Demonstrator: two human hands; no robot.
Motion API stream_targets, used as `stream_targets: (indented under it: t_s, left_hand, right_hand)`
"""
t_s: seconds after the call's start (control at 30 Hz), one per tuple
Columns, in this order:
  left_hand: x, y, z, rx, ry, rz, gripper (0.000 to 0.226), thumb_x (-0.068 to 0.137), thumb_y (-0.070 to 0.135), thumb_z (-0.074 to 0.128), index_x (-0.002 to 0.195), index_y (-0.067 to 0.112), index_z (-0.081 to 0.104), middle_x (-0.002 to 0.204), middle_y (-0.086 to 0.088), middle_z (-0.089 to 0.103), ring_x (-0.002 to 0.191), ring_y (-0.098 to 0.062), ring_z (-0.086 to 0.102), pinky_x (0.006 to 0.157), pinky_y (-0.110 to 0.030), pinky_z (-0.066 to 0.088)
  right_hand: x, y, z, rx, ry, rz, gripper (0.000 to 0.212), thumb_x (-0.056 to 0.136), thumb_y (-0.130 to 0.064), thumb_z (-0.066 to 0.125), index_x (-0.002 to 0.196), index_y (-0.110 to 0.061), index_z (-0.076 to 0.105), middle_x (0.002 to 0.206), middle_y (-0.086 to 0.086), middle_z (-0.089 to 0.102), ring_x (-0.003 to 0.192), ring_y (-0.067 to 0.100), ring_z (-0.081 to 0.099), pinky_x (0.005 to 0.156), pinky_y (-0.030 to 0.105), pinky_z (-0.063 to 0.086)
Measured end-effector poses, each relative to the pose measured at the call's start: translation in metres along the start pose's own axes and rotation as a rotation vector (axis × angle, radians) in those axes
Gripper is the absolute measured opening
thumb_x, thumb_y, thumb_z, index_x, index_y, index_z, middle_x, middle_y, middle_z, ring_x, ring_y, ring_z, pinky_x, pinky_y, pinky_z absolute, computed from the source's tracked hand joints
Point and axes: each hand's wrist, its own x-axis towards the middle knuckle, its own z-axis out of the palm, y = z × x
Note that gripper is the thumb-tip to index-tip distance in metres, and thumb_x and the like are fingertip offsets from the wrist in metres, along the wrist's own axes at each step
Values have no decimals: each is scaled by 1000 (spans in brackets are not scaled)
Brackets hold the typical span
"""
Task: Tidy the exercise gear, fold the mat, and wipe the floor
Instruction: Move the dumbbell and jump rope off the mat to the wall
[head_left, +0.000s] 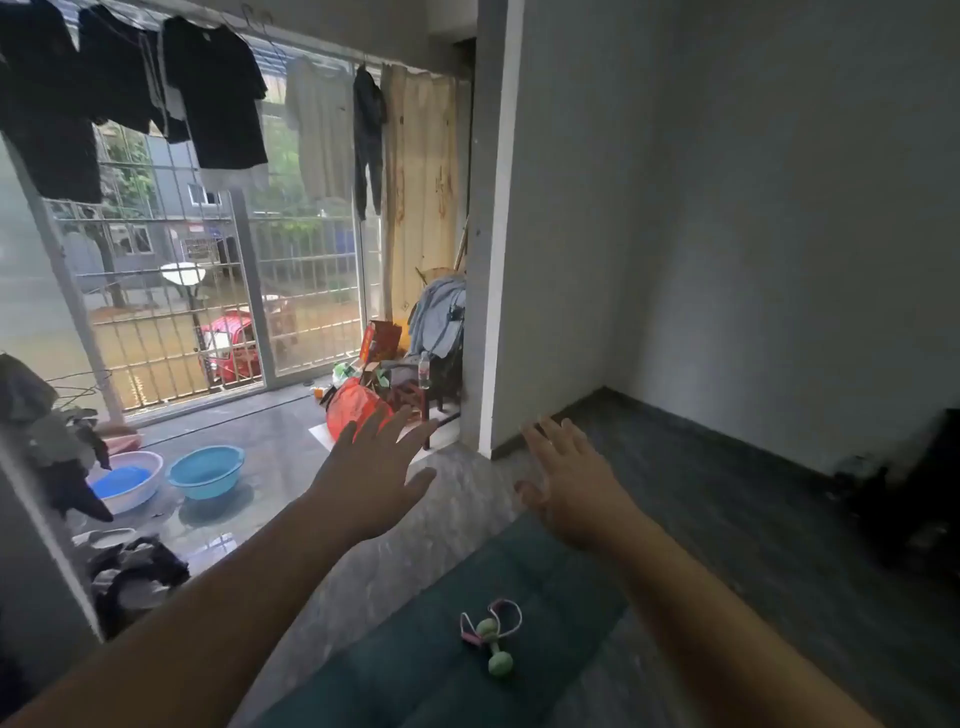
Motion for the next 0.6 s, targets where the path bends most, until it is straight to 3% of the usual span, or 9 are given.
stream_targets:
  t_s: [0.23, 0.43, 0.6]
  left_hand:
    - [88, 127, 27, -45, 71, 114, 61, 96, 60, 31, 151, 40, 17, 162, -1, 21, 151, -27, 14, 119, -52, 20]
    - [160, 254, 45, -69, 77, 181, 61, 98, 55, 30, 153, 33, 18, 163, -2, 19, 150, -27, 13, 119, -48, 13]
    - [203, 304, 72, -119, 41, 155, 60, 100, 53, 31, 154, 36, 13, 164, -1, 16, 151, -25, 9, 121, -49, 15]
  right_hand:
    - [-9, 148, -16, -48, 38, 102, 76, 100, -46, 44, 159, -23, 3, 167, 5, -1, 153, 29, -3, 124, 45, 9]
    - [-11, 286, -40, -81, 45, 160, 76, 100, -46, 43, 159, -25, 0, 167, 4, -1, 153, 28, -3, 124, 43, 9]
    - [4, 356, -37, -66, 9, 155, 74, 100, -48, 40, 159, -25, 1, 167, 4, 0, 153, 28, -2, 124, 41, 7]
